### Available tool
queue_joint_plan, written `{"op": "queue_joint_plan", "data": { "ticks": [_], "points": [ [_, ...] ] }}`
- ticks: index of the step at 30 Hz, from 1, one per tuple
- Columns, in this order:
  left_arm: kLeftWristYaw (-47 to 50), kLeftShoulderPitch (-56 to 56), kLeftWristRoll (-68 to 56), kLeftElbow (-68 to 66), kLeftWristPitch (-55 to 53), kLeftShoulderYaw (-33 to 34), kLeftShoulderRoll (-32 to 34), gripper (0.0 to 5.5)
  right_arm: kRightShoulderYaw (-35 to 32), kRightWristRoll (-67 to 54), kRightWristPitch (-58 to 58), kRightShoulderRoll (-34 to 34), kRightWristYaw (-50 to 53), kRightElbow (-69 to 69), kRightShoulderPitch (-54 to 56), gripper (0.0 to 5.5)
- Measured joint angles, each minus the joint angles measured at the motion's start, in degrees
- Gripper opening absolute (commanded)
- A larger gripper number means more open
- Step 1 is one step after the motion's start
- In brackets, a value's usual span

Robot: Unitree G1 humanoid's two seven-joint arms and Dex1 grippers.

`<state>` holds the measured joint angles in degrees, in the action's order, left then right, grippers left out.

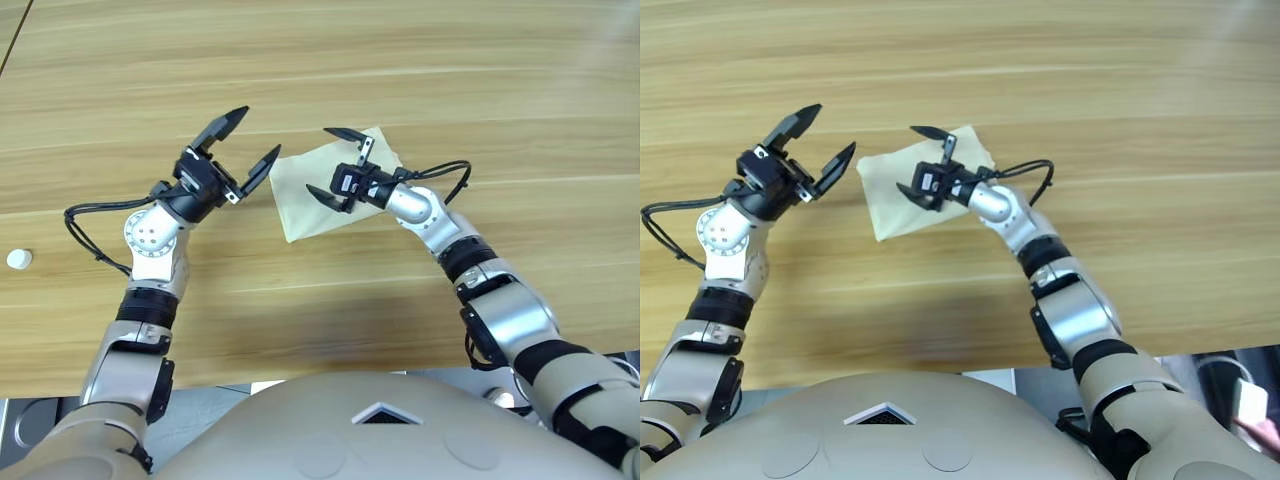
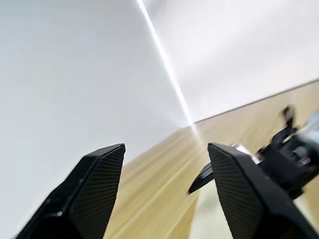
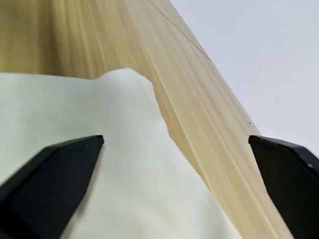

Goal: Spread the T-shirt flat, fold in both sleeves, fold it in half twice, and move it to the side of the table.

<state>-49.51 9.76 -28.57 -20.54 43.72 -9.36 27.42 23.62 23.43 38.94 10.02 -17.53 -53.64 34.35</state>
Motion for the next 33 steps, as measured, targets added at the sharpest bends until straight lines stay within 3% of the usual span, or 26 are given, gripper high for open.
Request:
{"op": "queue_joint_plan", "data": {
  "ticks": [9, 13, 17, 20, 24, 30, 33],
  "points": [
    [-8.47, -3.17, -2.04, 2.99, -3.26, 1.66, -2.05, 3.09, 5.6, 3.56, 1.58, -0.37, -2.99, -8.63, 6.63, 5.39],
    [-9.09, -3.2, -2.1, 3.48, -4.22, 3.02, -3.39, 3.09, 8.23, 7.05, -5.46, -2.51, 4.53, -14.77, 12.36, 5.39],
    [-9.78, -3.24, -2.15, 3.56, -5.25, 3.53, -4.01, 3.09, 4.83, 4.63, -15.51, -4.08, 8.81, -18.7, 14.89, 5.39],
    [-9.9, -3.52, -2.14, 3.62, -5.43, 3.72, -4.51, 3.09, -0.86, 0.57, -23.95, -3.53, 13.0, -20.59, 15.27, 5.39],
    [-10.04, -4.71, -1.96, 3.51, -5.45, 4.48, -5.49, 3.09, -14.34, -8.81, -34.47, 3.35, 19.91, -22.64, 13.73, 5.39],
    [-9.61, -5.72, -0.64, 1.69, -5.36, 6.32, -6.95, 3.09, -29.71, -17.66, -39.08, 12.01, 28.8, -22.72, 8.85, 5.39],
    [-8.32, -5.73, 0.33, -1.25, -5.04, 8.08, -7.93, 3.09, -34.3, -19.73, -39.59, 14.33, 30.22, -22.69, 7.45, 5.39]
  ]
}}
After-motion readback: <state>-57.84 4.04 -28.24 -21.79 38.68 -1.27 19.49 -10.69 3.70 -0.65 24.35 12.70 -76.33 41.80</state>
